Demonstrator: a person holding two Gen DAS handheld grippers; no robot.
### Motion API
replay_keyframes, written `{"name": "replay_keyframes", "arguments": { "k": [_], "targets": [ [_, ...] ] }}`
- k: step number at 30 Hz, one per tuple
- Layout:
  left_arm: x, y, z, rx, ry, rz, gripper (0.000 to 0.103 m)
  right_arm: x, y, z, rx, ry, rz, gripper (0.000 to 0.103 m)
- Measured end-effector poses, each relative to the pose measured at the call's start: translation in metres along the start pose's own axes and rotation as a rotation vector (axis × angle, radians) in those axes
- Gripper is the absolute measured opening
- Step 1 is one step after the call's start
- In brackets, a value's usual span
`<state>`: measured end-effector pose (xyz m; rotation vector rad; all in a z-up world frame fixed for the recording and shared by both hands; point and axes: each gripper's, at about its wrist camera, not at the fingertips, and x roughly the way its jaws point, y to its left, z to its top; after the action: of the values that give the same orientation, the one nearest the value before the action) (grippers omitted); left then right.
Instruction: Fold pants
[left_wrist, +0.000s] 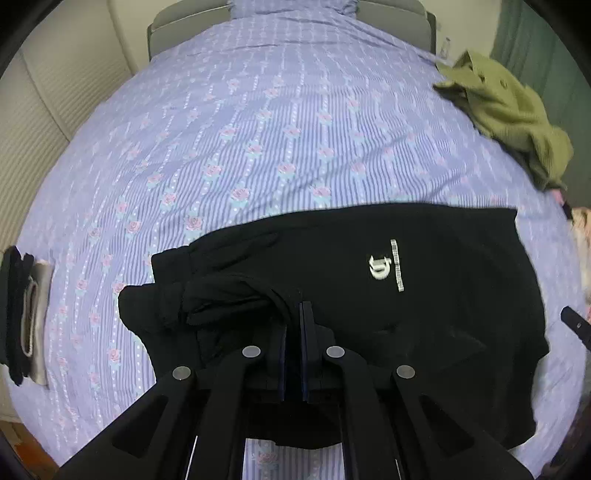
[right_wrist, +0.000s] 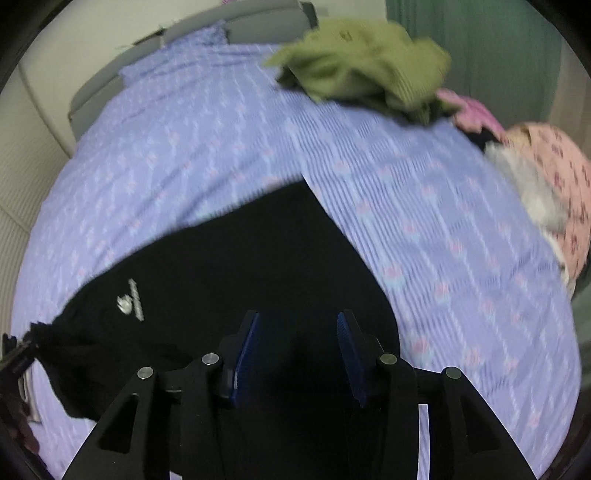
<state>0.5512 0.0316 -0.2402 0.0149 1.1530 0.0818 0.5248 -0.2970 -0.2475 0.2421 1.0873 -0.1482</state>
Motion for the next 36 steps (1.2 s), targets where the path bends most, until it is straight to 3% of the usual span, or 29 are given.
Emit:
{"name": "replay_keyframes", "arguments": {
  "k": [5, 9, 13, 17, 20, 23, 24, 27, 29, 32, 36],
  "targets": [
    [0.007, -0.013, -0.008, 0.01, 0.036, 0.025, 0.008, 0.024, -0.02, -0.017, 0.011, 0.052, -0.019, 0.044],
    [0.014, -0.021, -0.01, 0.008, 0.056, 0.023, 0.008, 0.038, -0.029, -0.01, 0.007, 0.074, -0.026, 0.044],
    [0.021, -0.021, -0.008, -0.009, 0.072, 0.016, 0.008, 0.05, -0.023, 0.001, -0.019, 0.088, 0.038, 0.044],
    [0.024, -0.018, -0.007, -0.016, 0.085, 0.013, 0.008, 0.078, -0.018, 0.008, -0.066, 0.152, -0.005, 0.044],
    [0.025, -0.019, -0.01, -0.005, 0.086, 0.012, 0.008, 0.091, -0.014, 0.006, -0.07, 0.195, 0.024, 0.043],
    [0.024, -0.014, -0.014, -0.025, 0.098, 0.0, 0.008, 0.099, -0.009, 0.001, -0.088, 0.239, -0.002, 0.013],
    [0.023, -0.011, -0.015, -0.032, 0.102, -0.004, 0.008, 0.095, -0.009, 0.001, -0.086, 0.234, -0.004, 0.009],
    [0.015, -0.001, -0.02, -0.045, 0.116, -0.03, 0.008, 0.062, -0.004, 0.003, -0.085, 0.157, -0.028, 0.005],
    [0.004, 0.004, -0.021, -0.055, 0.115, -0.052, 0.008, 0.021, -0.001, 0.011, -0.071, 0.055, -0.028, 0.005],
    [-0.021, 0.012, -0.02, -0.066, 0.062, -0.079, 0.008, -0.026, 0.01, 0.03, -0.085, -0.08, -0.041, 0.005],
    [-0.033, 0.019, 0.004, -0.073, 0.006, -0.102, 0.008, -0.048, 0.03, 0.074, -0.169, -0.19, -0.07, 0.005]
  ]
}}
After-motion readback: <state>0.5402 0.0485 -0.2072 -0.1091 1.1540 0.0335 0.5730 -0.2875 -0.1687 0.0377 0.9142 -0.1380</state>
